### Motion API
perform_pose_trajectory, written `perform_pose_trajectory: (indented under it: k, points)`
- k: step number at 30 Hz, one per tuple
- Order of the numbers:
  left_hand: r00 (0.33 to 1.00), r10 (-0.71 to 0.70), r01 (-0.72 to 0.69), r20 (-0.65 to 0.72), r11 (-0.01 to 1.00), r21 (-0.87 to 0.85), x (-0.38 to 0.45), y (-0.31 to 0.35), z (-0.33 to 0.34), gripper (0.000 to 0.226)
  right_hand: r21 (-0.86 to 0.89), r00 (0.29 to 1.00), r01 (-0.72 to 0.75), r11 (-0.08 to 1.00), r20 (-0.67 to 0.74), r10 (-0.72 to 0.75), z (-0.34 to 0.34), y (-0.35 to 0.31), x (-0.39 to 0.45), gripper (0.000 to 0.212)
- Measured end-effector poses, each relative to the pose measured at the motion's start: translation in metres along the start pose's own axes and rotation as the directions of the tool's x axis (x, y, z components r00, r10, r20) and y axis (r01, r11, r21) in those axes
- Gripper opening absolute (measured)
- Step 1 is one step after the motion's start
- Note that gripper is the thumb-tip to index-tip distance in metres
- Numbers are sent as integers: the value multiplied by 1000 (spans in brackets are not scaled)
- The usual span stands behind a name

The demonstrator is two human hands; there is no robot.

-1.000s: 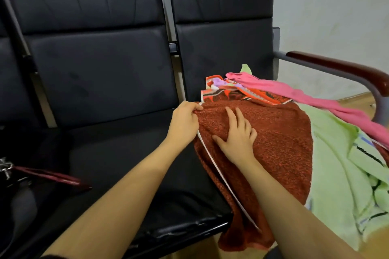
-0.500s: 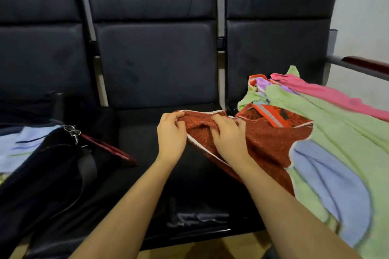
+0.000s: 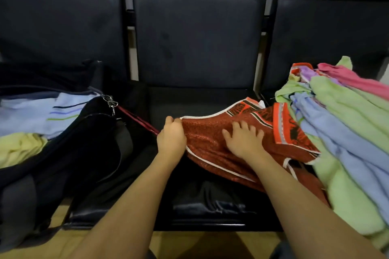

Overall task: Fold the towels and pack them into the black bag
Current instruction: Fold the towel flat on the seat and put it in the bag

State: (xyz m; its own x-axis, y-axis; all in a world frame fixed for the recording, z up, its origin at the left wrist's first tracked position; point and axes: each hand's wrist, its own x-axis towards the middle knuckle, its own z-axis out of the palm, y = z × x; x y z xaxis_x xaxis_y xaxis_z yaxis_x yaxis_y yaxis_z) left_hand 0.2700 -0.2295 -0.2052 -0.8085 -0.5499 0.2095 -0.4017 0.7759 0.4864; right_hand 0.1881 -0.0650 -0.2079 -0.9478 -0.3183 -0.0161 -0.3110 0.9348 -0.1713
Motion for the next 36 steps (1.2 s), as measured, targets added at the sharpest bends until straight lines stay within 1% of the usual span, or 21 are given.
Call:
perform_pose_trajectory:
  k: [1, 2, 3, 6, 8, 10, 12, 14, 16, 17, 19, 20, 22, 24, 25, 27, 29, 31, 32, 34, 36]
  points:
    - [1000, 3, -4, 17, 1000, 27, 0, -3, 2, 34, 31, 995, -68, 997, 82, 65, 9, 0, 0, 63]
    - [999, 13, -15, 34, 999, 50, 0, -6, 4, 37, 39, 983, -103, 994, 153, 96, 18, 1, 1, 67]
    - [998, 27, -31, 49, 997, 72, 0, -8, 6, 41, 12, 974, -105, 994, 203, 101, 26, 2, 2, 70]
    - [995, 58, -69, 80, 987, 143, 2, -13, 10, 54, -42, 967, -28, 999, 254, 38, 39, -1, 15, 71]
    - [996, 42, -56, 80, 983, 176, 5, -15, 11, 52, -13, 966, 48, 999, 256, -43, 43, -5, 26, 68]
    - [998, 20, -33, 63, 978, 204, 7, -18, 10, 37, 12, 960, 149, 989, 236, -147, 47, -11, 36, 62]
    - [999, 2, -12, 47, 976, 216, 9, -20, 8, 26, 67, 951, 209, 976, 219, -219, 49, -18, 43, 55]
    - [999, -13, 6, 35, 982, 191, 11, -20, 5, 24, 143, 948, 226, 964, 196, -251, 48, -23, 45, 50]
    - [999, -25, 22, 21, 991, 129, 11, -19, 2, 25, 181, 951, 257, 949, 125, -282, 44, -25, 42, 46]
    - [1000, -25, 24, 14, 997, 74, 11, -17, 0, 27, 141, 950, 297, 945, 59, -307, 40, -25, 39, 44]
    - [1000, 8, -8, -3, 998, -59, 9, -13, -2, 32, -19, 928, 354, 935, -118, -354, 28, -25, 31, 40]
    - [999, 33, -35, -19, 992, -118, 8, -10, -3, 34, -79, 912, 346, 935, -207, -355, 21, -25, 28, 36]
    - [997, 59, -70, -58, 976, -207, 7, -3, -5, 34, -135, 900, 253, 958, -330, -285, 6, -25, 22, 31]
    - [995, 60, -79, -76, 962, -262, 5, 4, -7, 33, -157, 913, 92, 983, -380, -147, -4, -20, 15, 32]
    - [995, 62, -80, -75, 957, -279, 4, 8, -7, 34, -152, 922, 6, 988, -382, -65, -8, -15, 10, 34]
    - [995, 72, -88, -63, 953, -290, 0, 17, -6, 36, -177, 941, -157, 972, -325, 93, -13, -3, 2, 42]
    - [995, 87, -99, -56, 954, -284, -4, 24, -4, 35, -273, 952, -264, 925, -227, 205, -16, 7, -5, 50]
    - [993, 101, -113, -55, 953, -280, -8, 30, -2, 34, -332, 960, -277, 902, -143, 242, -14, 13, -8, 47]
    - [993, 106, -118, -58, 952, -283, -10, 33, -1, 33, -328, 964, -265, 907, -117, 239, -12, 15, -9, 42]
    - [992, 106, -122, -73, 953, -276, -13, 37, 1, 29, -259, 967, -255, 932, -100, 237, -8, 17, -10, 36]
    - [989, 109, -128, -102, 970, -208, -14, 38, 1, 25, -174, 964, -257, 951, -112, 240, -7, 17, -9, 34]
